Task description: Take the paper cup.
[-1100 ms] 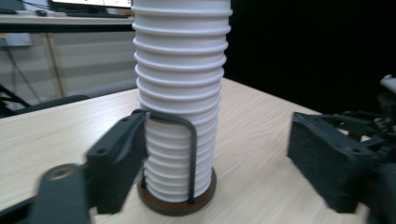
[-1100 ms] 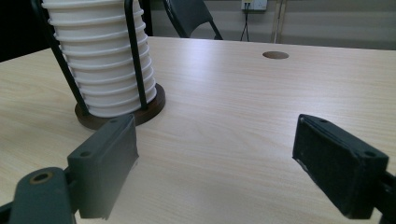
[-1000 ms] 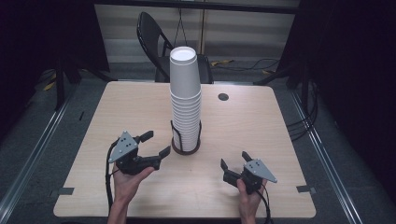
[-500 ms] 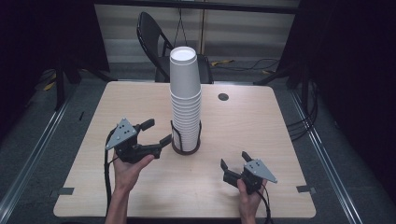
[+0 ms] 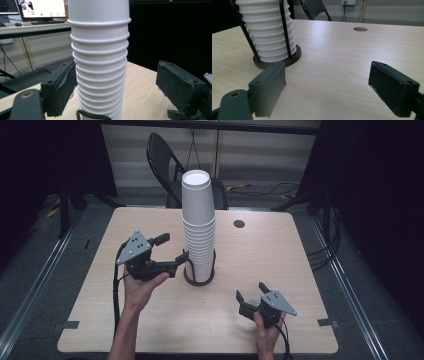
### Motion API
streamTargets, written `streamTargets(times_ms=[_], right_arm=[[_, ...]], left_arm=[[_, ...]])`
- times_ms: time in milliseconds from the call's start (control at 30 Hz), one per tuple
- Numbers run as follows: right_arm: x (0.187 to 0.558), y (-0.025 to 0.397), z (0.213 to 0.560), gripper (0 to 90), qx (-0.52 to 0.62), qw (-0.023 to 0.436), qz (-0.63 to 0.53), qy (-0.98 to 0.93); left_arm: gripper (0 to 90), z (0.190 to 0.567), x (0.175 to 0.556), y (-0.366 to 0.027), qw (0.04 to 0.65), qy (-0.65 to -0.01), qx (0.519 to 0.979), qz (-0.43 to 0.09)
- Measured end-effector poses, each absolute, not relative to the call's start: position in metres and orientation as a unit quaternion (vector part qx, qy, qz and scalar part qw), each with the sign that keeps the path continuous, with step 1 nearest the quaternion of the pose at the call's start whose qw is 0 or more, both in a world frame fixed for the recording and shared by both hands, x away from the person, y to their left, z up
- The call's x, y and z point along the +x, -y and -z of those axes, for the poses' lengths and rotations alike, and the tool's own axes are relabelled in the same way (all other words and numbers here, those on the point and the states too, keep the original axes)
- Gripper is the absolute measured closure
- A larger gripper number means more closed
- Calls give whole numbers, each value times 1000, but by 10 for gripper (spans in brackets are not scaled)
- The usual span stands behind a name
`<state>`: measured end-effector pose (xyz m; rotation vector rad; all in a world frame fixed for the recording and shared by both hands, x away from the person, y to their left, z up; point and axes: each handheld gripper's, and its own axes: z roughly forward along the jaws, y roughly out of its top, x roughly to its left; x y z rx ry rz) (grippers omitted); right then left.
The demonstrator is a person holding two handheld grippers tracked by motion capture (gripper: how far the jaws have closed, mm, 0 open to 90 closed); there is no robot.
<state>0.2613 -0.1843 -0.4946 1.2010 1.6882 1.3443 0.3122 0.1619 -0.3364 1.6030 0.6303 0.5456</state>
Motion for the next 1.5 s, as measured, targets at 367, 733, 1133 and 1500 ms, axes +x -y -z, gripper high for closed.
streamTargets(times_ms=[367, 733, 1133, 1500], right_arm=[[262, 185, 495, 137, 460, 328, -514, -646], [261, 185, 495, 137, 459, 327, -517, -645], [261, 185, 495, 137, 459, 327, -517, -644], [261, 185, 495, 137, 458, 322, -519, -645]], left_arm=[[174, 316, 327, -157, 617, -268, 702, -233], [156, 291, 339, -151, 617, -253, 706, -236], [154, 267, 353, -146, 626, -251, 699, -238], [154, 257, 371, -132, 623, -257, 704, -224]])
